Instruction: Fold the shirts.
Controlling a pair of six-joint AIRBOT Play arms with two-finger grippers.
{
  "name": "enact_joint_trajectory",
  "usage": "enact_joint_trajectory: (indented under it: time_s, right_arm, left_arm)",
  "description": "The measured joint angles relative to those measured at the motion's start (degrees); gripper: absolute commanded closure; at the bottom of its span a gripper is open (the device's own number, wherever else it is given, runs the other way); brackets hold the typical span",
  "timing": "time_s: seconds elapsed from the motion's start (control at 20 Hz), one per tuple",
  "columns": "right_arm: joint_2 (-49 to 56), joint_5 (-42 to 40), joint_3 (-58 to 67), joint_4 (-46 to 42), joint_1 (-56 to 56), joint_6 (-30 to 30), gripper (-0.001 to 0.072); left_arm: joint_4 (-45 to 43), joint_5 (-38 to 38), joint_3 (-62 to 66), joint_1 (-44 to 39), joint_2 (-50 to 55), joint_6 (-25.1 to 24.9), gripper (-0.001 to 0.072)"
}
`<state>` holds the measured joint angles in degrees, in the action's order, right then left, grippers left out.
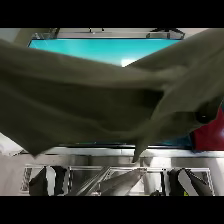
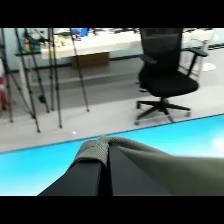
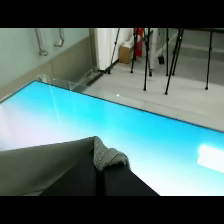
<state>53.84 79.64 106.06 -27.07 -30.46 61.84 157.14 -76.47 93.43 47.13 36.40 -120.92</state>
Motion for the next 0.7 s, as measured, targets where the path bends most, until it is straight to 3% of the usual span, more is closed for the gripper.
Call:
enact_joint_trajectory:
  time_s: [0.2,0.45,0.7]
  right_arm:
    - [6.4,-2.3,-7.7,-5.9,7.9,0.3,0.0696]
    - [20.0,-9.7,-17.7,-15.5,15.6,-0.3,0.0696]
    - [36.3,-17.0,-19.9,-18.0,17.3,-0.6,0.0696]
  left_arm:
    - [0.2,-2.1,-8.1,-9.3,9.9,-2.4,0.0688]
    - [-11.6,4.2,-17.8,-26.1,29.6,-4.7,0.0688]
    - [-19.4,7.2,-11.8,-33.4,55.2,-3.6,0.0689]
